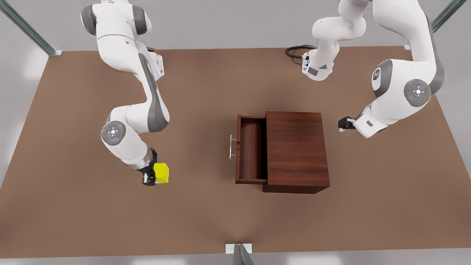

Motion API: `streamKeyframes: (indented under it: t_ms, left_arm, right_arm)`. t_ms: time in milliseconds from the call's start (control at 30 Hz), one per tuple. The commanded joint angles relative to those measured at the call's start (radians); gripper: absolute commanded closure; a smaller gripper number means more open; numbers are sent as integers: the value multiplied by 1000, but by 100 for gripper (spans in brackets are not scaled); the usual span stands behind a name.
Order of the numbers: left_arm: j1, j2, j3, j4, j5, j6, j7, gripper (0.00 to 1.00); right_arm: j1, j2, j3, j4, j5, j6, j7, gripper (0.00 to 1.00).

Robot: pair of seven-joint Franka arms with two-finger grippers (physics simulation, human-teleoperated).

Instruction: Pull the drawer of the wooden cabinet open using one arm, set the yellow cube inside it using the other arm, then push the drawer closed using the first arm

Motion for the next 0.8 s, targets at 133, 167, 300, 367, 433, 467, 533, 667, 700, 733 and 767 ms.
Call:
streamKeyframes:
  t_ms: [133, 167, 300, 367, 433, 467, 533, 667, 700, 733, 767]
  left_arm:
    - [-16, 4, -1, -3, 11, 4, -80, 0]
    - [-16, 5, -1, -3, 11, 4, -80, 0]
    - [-16, 7, -1, 3, 11, 6, -80, 0]
    - [-16, 8, -1, 3, 11, 7, -80, 0]
    - [-16, 8, -1, 2, 11, 7, -80, 0]
    - [-16, 8, -1, 3, 11, 7, -80, 0]
    - [-16, 8, -1, 3, 11, 7, -80, 0]
    - [-18, 8, -1, 0, 11, 15, -81, 0]
    - [-17, 8, -1, -1, 11, 15, -81, 0]
    - [-17, 8, -1, -3, 11, 14, -83, 0]
    - [-16, 8, -1, -3, 11, 14, -83, 0]
  right_arm:
    - [42, 83, 132, 210, -3, -271, 385, 55]
    - [42, 108, 142, 252, -3, -272, 431, 55]
    - [41, 164, 234, 322, -3, -274, 581, 55]
    - [41, 187, 277, 382, -2, -272, 644, 55]
    - [42, 203, 316, 420, -3, -226, 703, 55]
    - [42, 215, 332, 446, -3, -219, 733, 55]
    - [59, 229, 330, 457, -3, -212, 825, 55]
    - [85, 252, 335, 463, -6, -128, 976, 55]
    - [88, 263, 333, 471, -5, -97, 1009, 55]
    - [100, 266, 332, 473, -5, -81, 1022, 55]
    - [107, 276, 338, 473, -5, -50, 1032, 55]
